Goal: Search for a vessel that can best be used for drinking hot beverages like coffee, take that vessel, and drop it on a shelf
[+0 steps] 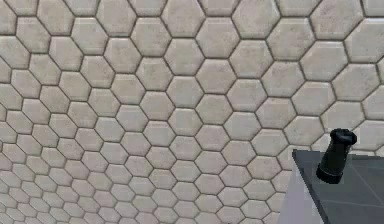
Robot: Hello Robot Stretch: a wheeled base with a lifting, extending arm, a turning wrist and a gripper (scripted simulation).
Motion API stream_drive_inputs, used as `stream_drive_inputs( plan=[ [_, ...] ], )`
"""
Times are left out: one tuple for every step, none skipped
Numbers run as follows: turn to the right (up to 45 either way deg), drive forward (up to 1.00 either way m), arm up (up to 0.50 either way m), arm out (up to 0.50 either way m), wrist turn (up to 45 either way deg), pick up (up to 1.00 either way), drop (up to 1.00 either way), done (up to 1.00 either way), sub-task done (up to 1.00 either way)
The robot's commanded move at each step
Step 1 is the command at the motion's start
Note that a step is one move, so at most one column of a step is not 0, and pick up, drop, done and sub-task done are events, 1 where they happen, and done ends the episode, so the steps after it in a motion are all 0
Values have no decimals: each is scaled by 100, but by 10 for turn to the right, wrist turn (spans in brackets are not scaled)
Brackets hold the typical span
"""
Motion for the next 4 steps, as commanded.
stream_drive_inputs(
  plan=[
    [0,0,0,0,-450,0,0,0,0],
    [0,0,0,0,-210,0,0,0,0],
    [0,0,0,-46,0,0,0,0,0],
    [-450,0,0,0,0,0,0,0,0]
  ],
)
